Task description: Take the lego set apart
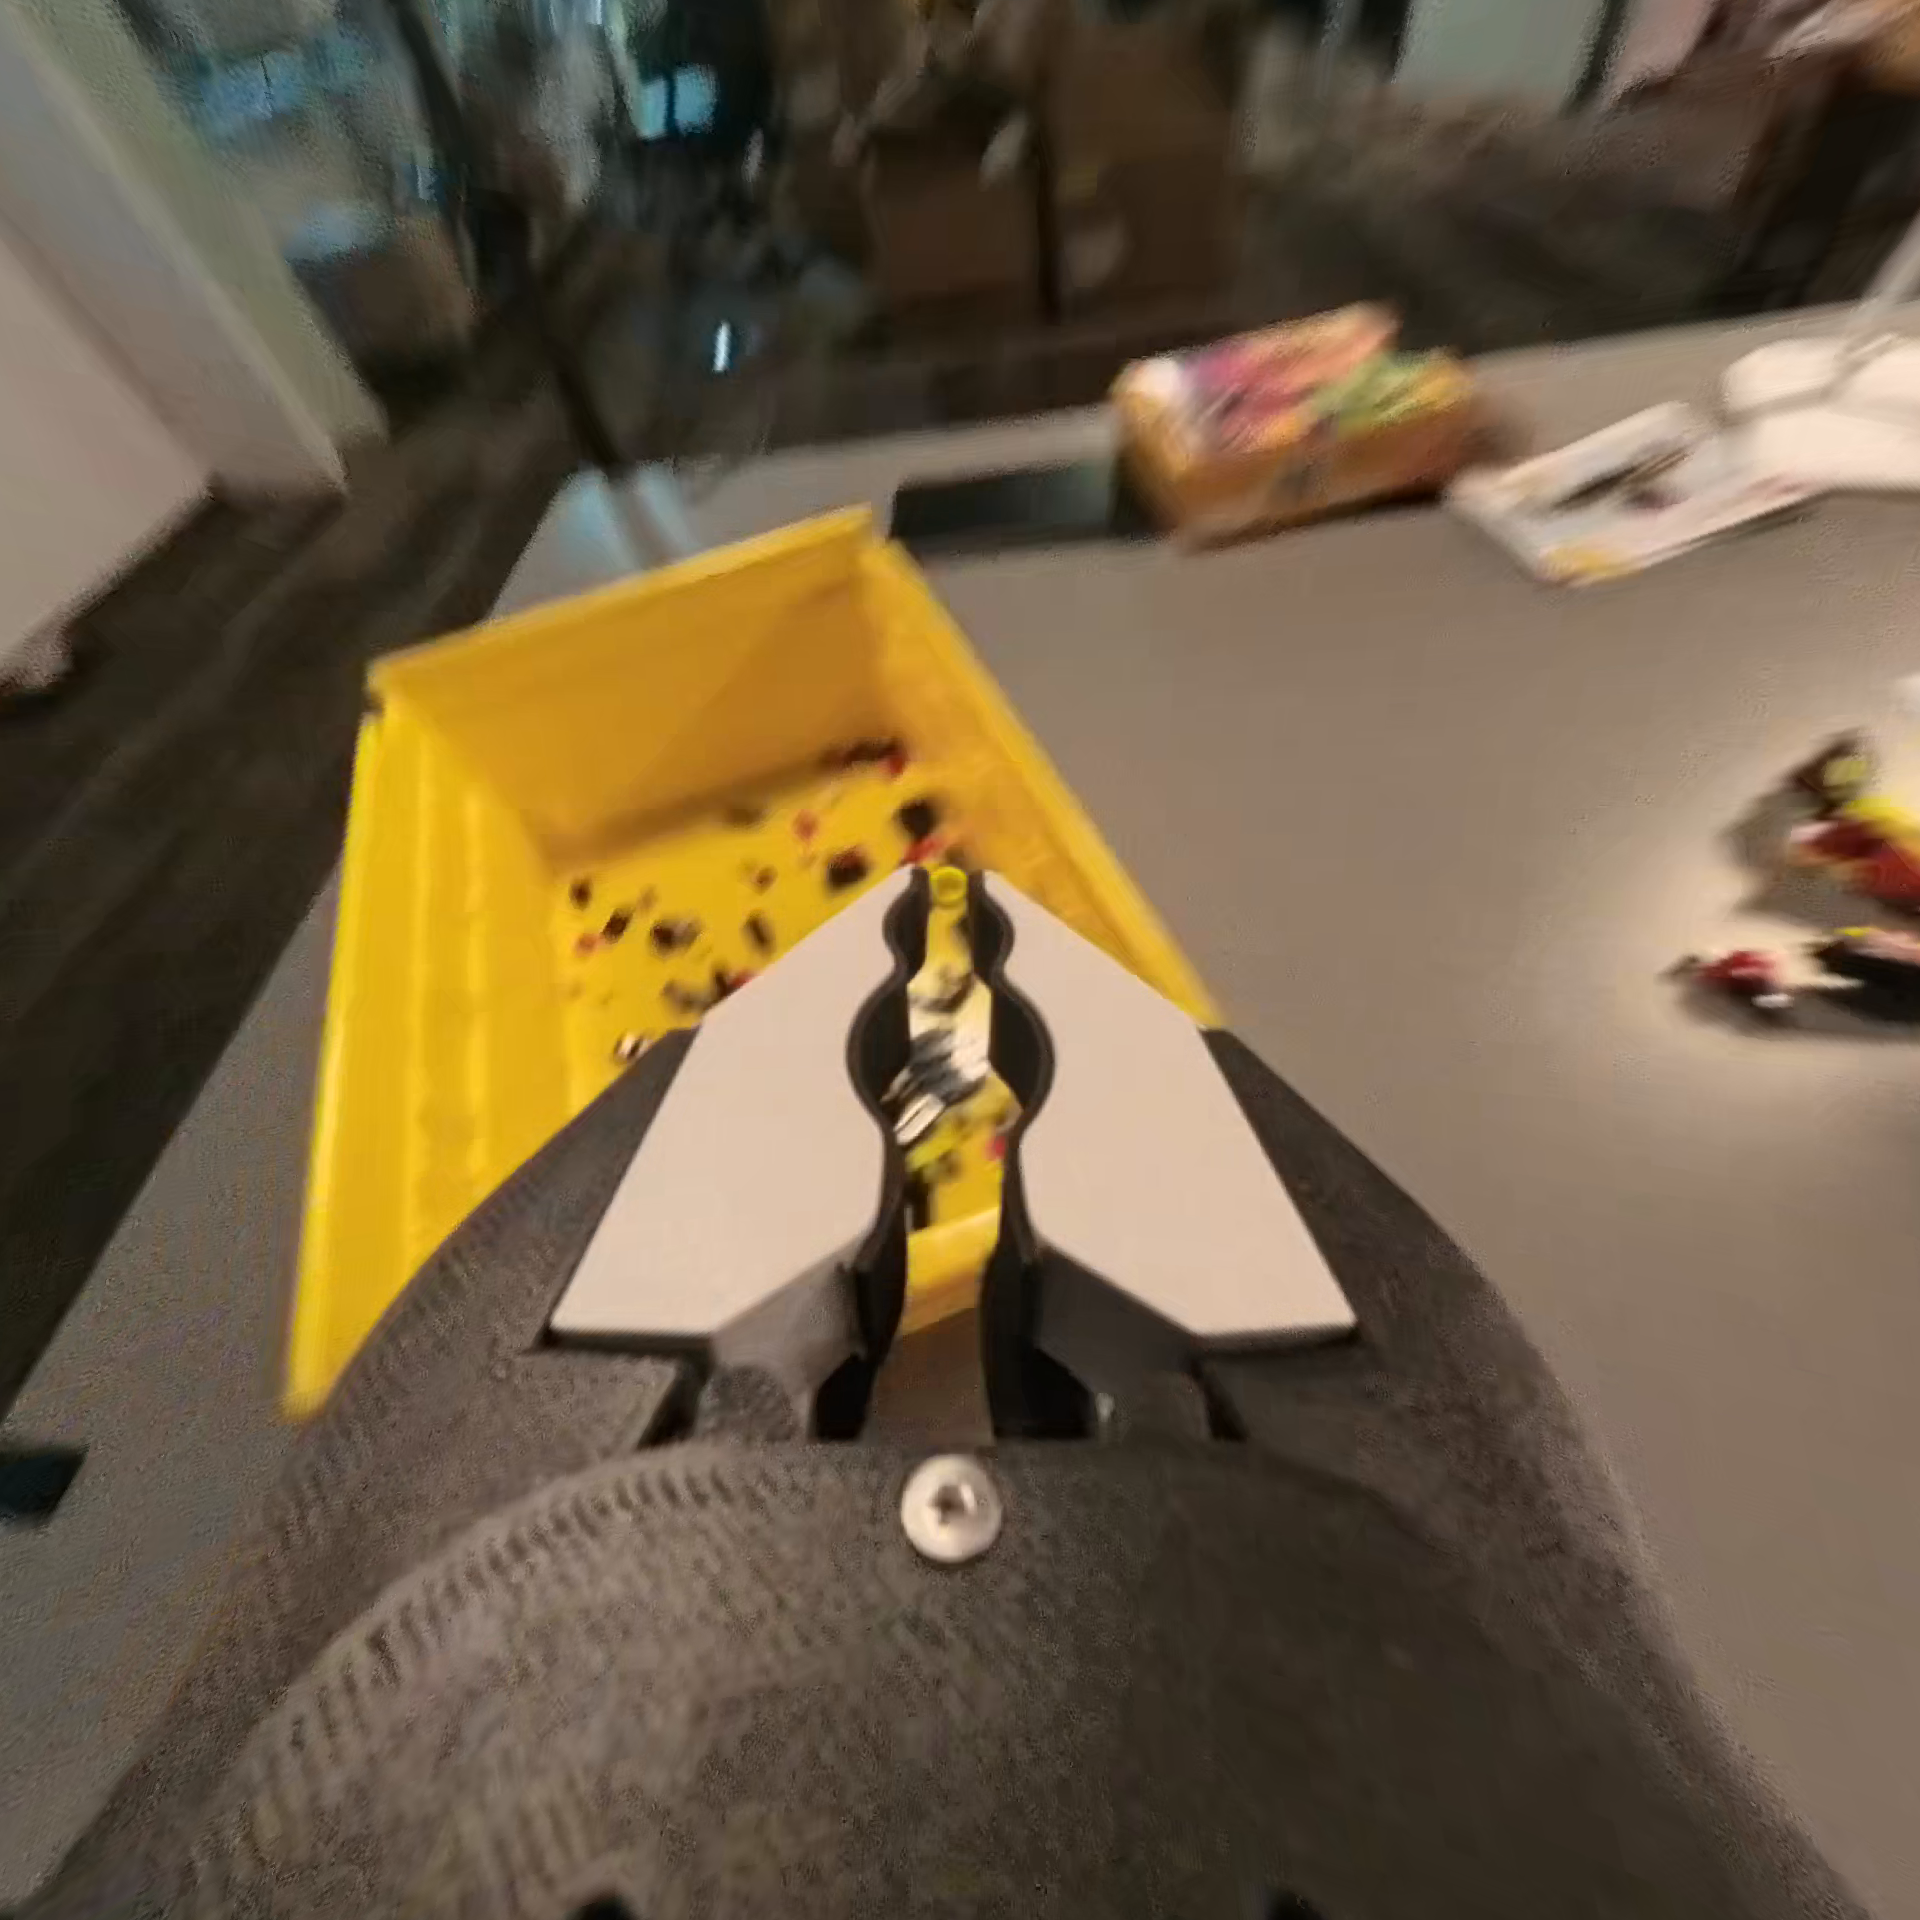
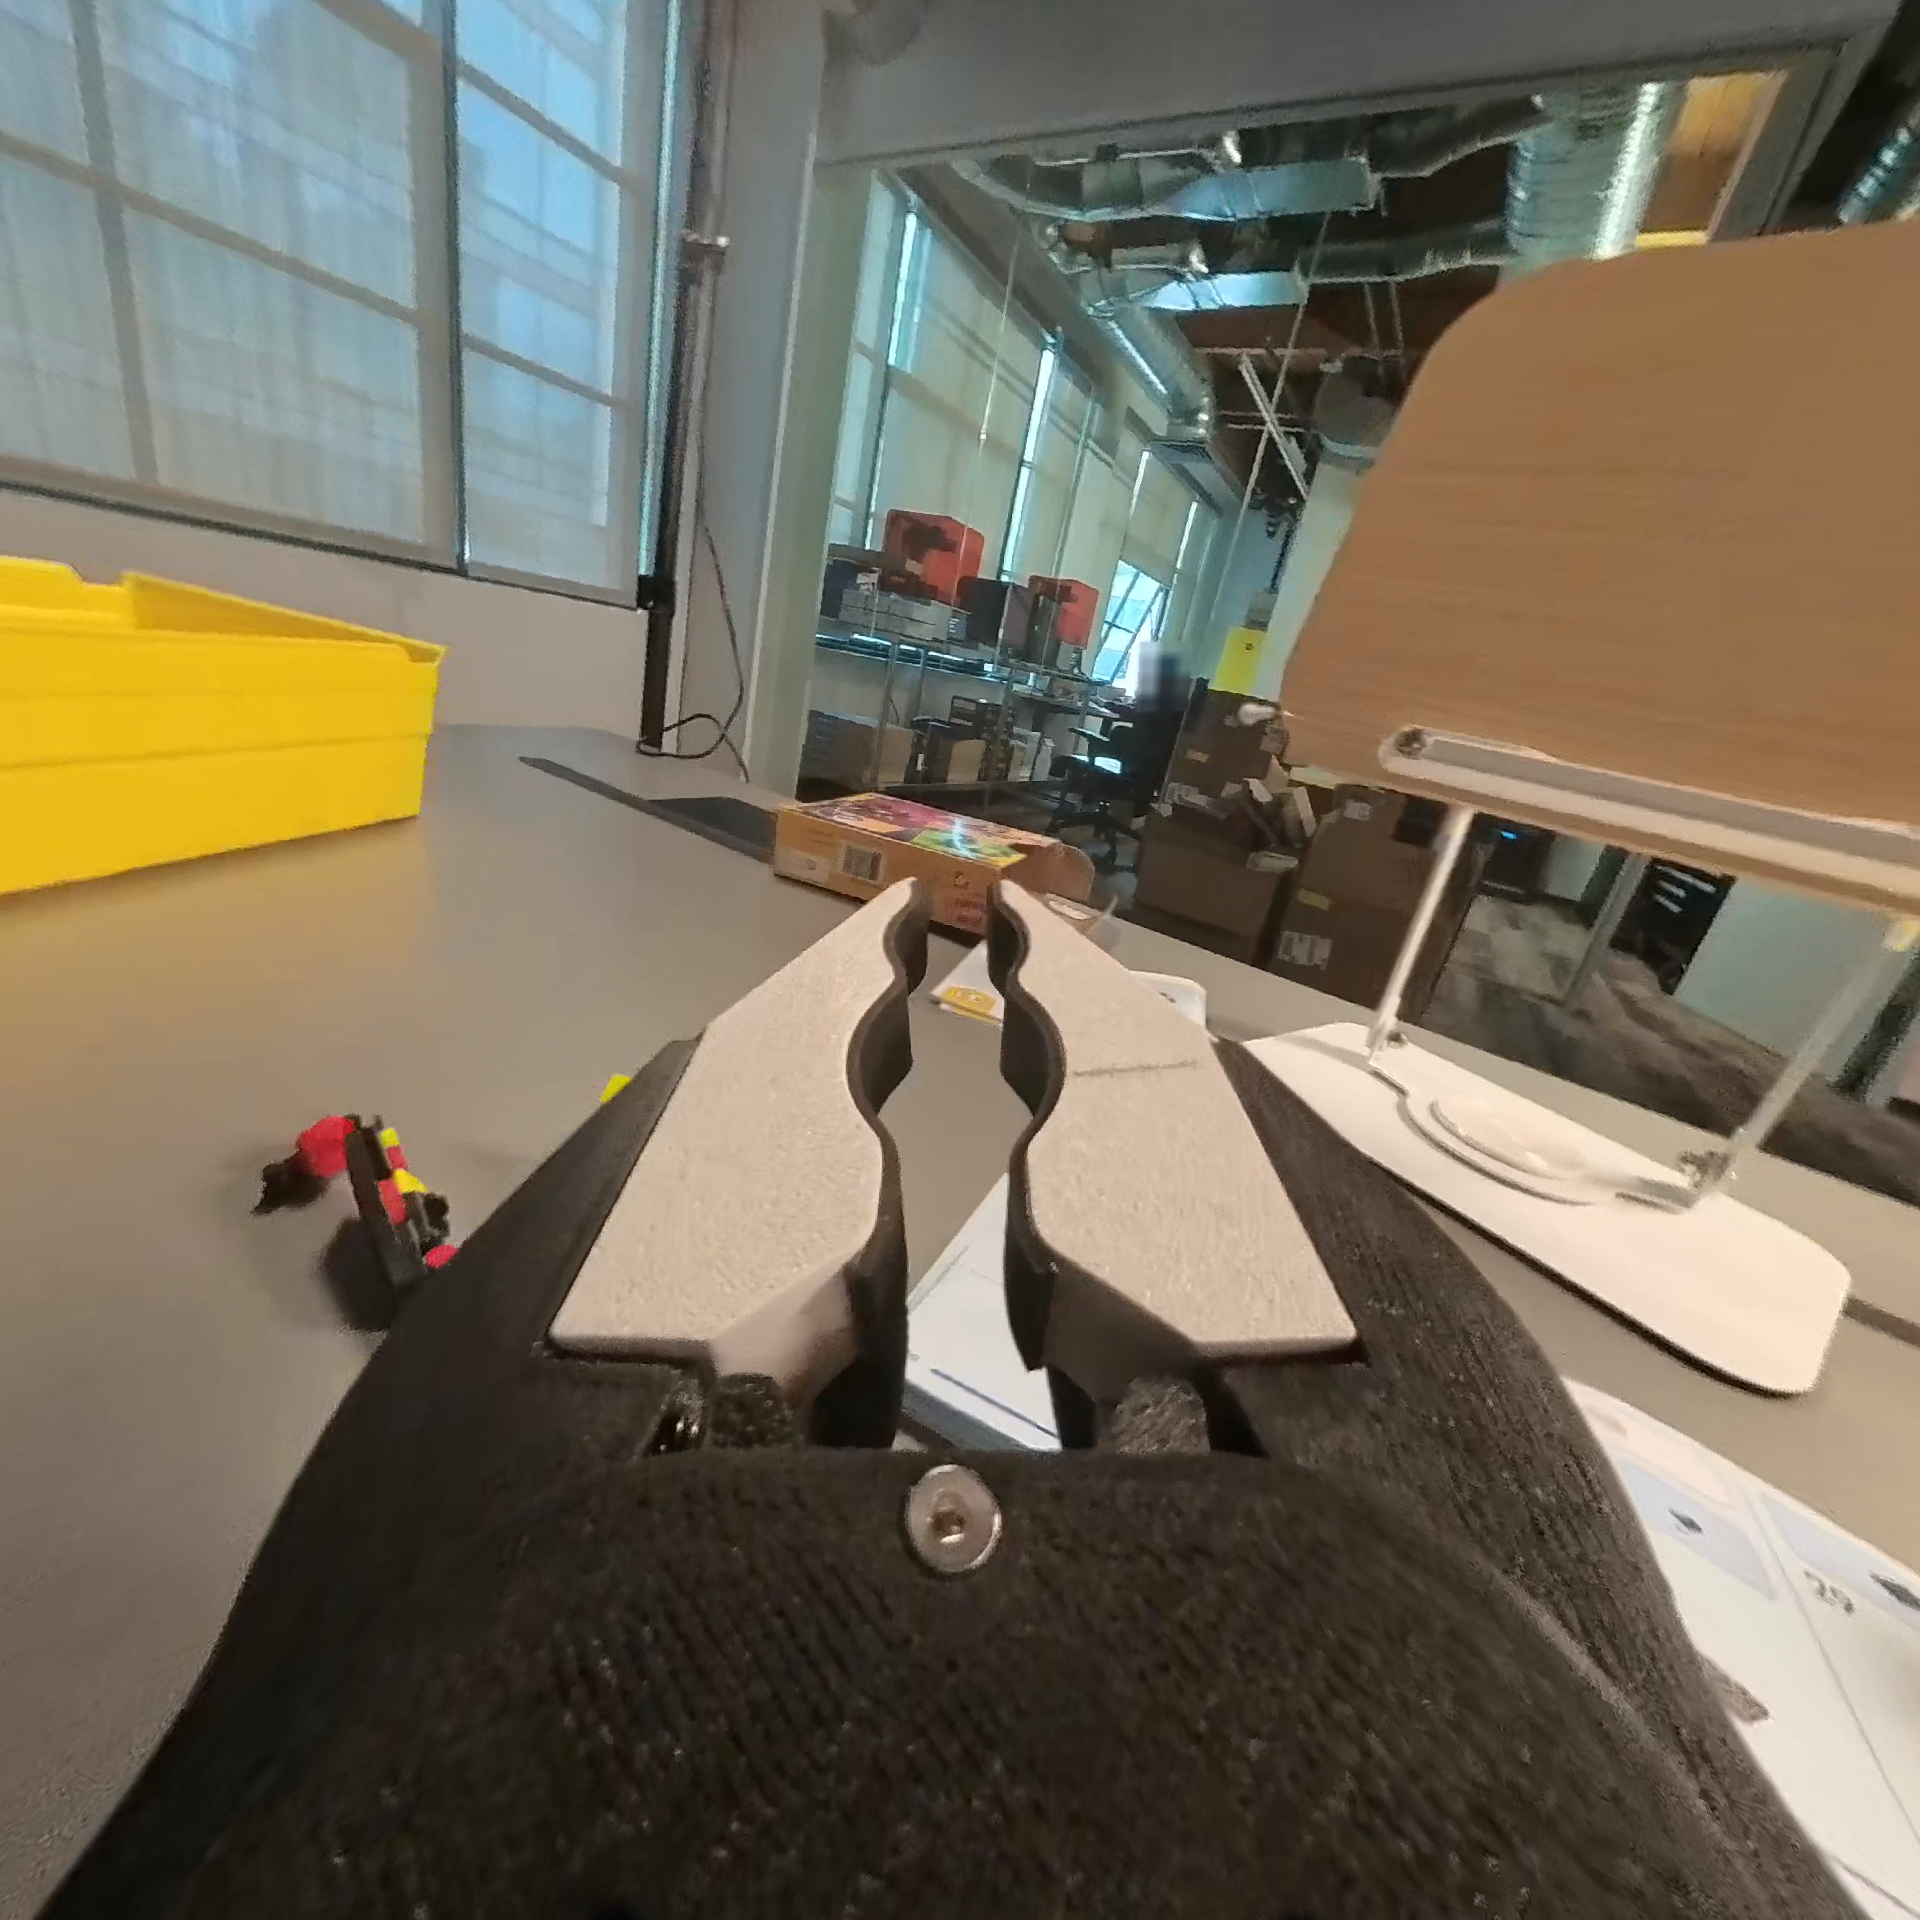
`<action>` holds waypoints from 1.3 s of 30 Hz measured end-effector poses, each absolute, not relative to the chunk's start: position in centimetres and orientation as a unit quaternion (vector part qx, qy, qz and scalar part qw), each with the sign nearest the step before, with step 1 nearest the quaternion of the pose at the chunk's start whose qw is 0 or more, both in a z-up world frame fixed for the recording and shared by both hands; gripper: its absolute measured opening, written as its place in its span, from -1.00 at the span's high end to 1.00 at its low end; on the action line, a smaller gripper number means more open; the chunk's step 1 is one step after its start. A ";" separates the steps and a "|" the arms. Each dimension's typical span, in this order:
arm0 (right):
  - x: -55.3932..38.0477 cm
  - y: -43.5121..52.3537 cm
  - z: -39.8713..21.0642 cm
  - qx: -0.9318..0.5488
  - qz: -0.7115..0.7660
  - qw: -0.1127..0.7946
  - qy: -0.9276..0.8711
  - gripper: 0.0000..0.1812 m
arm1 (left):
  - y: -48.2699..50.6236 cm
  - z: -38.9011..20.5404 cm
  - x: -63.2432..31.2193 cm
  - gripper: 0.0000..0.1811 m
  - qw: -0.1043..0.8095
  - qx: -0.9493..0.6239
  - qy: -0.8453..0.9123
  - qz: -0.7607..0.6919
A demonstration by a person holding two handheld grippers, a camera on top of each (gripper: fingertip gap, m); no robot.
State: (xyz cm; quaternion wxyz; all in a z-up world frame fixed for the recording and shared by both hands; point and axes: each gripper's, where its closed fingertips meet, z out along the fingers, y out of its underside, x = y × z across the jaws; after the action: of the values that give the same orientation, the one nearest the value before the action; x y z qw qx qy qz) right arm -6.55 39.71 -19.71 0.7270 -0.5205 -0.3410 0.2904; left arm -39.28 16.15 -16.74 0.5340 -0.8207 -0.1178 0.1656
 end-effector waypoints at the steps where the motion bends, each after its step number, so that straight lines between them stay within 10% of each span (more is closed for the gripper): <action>1: -6.8 39.4 -19.8 -0.516 0.285 0.727 -0.352 0.91 | 15.8 -17.9 -41.6 0.94 0.505 -0.837 -0.143 0.153; 15: -9.3 36.7 -20.8 -0.476 0.270 0.710 -0.443 0.88 | 13.1 -25.1 -49.4 0.20 0.309 -0.910 -0.266 0.072; 22: -11.3 33.5 -21.8 -0.490 0.309 0.649 -0.494 0.89 | 17.4 -13.8 -37.0 0.45 0.570 -0.816 -0.078 0.054; 28: -15.7 27.3 -27.8 -0.606 0.358 0.396 -0.590 0.85 | 24.3 -18.1 -23.6 0.68 0.575 -0.805 0.147 0.003; 39: -18.1 28.5 -31.9 -0.698 0.261 0.340 -0.573 0.81 | 29.6 -23.2 -22.3 0.67 0.575 -0.785 0.201 -0.112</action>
State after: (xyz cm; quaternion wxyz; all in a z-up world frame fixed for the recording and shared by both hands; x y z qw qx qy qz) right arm -18.10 28.50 -31.87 0.3404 -0.6984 -0.5731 0.2609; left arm -22.28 29.65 -23.24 0.5748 -0.7853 0.2009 -0.1124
